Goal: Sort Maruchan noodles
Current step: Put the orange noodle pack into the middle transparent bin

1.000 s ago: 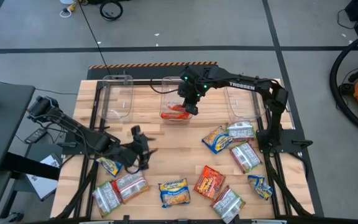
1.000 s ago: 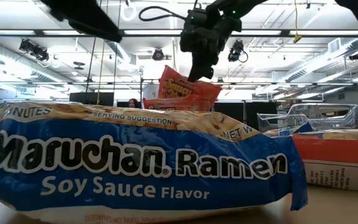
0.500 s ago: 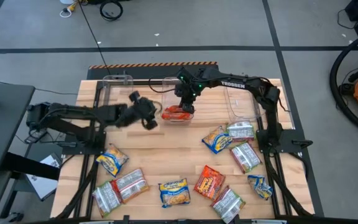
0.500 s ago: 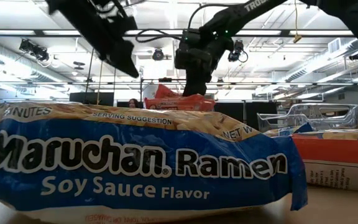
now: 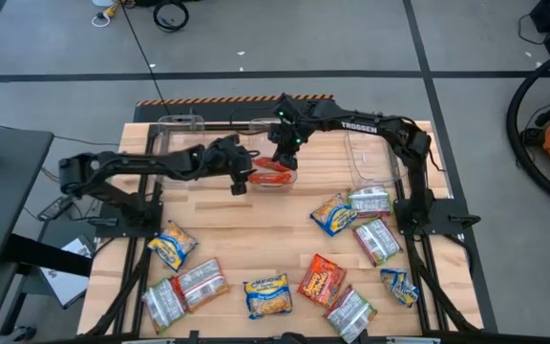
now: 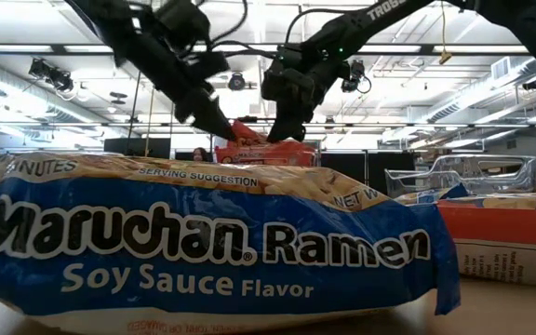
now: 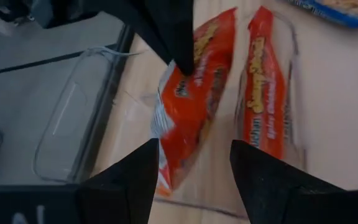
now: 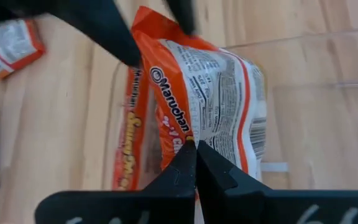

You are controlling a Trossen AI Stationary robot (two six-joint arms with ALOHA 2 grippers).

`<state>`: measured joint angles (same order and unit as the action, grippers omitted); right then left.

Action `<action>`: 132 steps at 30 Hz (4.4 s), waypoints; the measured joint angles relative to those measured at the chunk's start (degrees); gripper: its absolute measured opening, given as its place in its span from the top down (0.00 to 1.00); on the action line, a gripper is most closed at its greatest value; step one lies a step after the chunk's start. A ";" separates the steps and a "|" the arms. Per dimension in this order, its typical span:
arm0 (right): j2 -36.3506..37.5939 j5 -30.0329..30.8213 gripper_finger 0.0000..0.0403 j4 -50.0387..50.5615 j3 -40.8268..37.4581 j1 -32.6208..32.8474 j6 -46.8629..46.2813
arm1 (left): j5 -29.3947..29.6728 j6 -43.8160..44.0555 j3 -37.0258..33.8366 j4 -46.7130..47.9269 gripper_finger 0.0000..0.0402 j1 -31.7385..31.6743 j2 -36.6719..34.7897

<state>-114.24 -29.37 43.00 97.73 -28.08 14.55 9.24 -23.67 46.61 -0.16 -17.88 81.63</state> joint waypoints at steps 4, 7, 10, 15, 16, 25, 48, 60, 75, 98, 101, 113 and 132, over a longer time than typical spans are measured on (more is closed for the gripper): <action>0.00 -1.64 0.98 0.73 0.00 0.04 0.15 | 2.93 -1.00 0.00 -4.68 0.49 -0.67 3.14; 0.02 -1.77 0.98 1.86 0.00 0.02 0.49 | 1.98 -1.28 0.00 -5.43 0.49 -0.73 3.51; 0.00 -1.85 0.98 1.35 0.00 0.09 1.63 | -4.34 -4.25 0.01 -6.24 0.49 -0.71 4.00; 0.00 -1.82 0.98 -0.02 0.00 0.09 2.58 | -6.21 -8.82 0.04 -7.17 0.49 -0.89 6.94; 0.00 -1.76 0.98 -0.41 -0.02 0.09 2.58 | -6.23 -8.92 0.06 -7.63 0.49 -1.05 7.57; 0.00 -0.85 0.97 -1.01 -0.02 0.08 2.61 | -5.31 -4.35 0.04 -12.02 0.62 -2.32 9.06; 3.87 14.26 0.71 -1.32 -1.70 0.66 3.68 | -22.88 12.37 0.00 -10.28 0.54 -7.45 9.21; 3.76 18.37 0.72 -9.56 -10.29 0.94 3.17 | -22.22 11.08 0.00 -10.54 0.52 -7.03 7.04; 16.69 38.59 0.78 10.42 -10.60 16.02 -0.75 | -20.79 21.78 -0.04 4.05 0.52 1.76 -12.20; 12.80 33.53 0.78 -17.14 -29.56 59.90 -29.10 | -1.36 36.58 -4.28 -32.60 0.52 44.35 9.74; 10.26 32.60 0.78 -17.45 -26.78 57.45 -24.99 | -0.24 38.04 -4.26 -33.44 0.52 44.42 10.76; 2.17 2.56 0.53 -7.03 -22.36 44.89 -12.04 | -0.04 42.93 -4.20 -24.81 0.52 45.95 10.62; -1.68 -0.90 0.69 -1.57 -22.16 42.93 3.09 | 0.03 40.87 -4.28 -20.66 0.52 41.12 8.77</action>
<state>-115.92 -30.27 41.43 75.57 14.85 17.64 9.27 17.20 42.33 -20.82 23.24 90.40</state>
